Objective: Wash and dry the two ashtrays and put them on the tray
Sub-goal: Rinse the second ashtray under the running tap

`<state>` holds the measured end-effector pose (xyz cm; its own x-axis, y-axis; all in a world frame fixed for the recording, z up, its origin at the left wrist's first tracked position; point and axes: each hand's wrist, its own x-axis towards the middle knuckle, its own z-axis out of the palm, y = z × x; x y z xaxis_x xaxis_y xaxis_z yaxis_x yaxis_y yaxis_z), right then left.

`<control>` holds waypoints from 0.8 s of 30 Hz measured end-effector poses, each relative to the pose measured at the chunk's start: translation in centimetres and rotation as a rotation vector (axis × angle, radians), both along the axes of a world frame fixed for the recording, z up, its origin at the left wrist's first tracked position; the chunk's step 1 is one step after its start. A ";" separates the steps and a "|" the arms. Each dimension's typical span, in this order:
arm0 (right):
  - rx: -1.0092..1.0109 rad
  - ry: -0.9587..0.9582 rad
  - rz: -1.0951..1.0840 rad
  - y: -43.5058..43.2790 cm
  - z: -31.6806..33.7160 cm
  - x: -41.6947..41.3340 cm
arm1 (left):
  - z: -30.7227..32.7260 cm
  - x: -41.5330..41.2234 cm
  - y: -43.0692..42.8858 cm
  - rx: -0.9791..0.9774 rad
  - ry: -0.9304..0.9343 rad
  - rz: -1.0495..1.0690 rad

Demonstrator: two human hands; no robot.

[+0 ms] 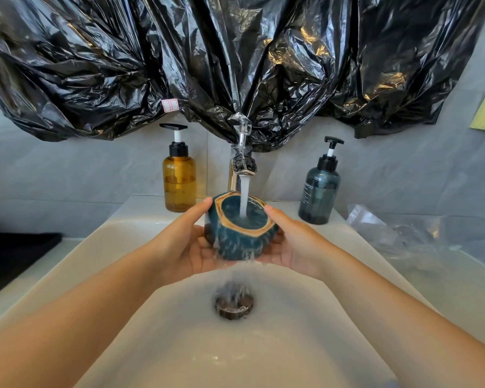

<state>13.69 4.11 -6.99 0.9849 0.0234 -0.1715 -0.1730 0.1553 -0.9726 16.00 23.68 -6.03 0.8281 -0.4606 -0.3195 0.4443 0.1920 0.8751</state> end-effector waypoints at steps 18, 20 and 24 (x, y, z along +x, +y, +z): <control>-0.024 0.095 0.342 0.2 0.0 -1.0 | -0.1 0.8 0.9 0.126 0.029 0.103; -0.061 0.075 0.348 0.9 0.0 -1.1 | -0.1 0.9 1.2 0.132 0.040 0.144; -0.068 -0.015 0.225 1.9 0.2 -0.7 | 0.1 1.2 1.1 0.038 0.017 0.215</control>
<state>13.00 5.98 -6.79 0.9587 0.2316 -0.1652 -0.1810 0.0482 -0.9823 17.19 24.80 -5.91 0.9005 -0.2608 -0.3480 0.4113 0.2508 0.8763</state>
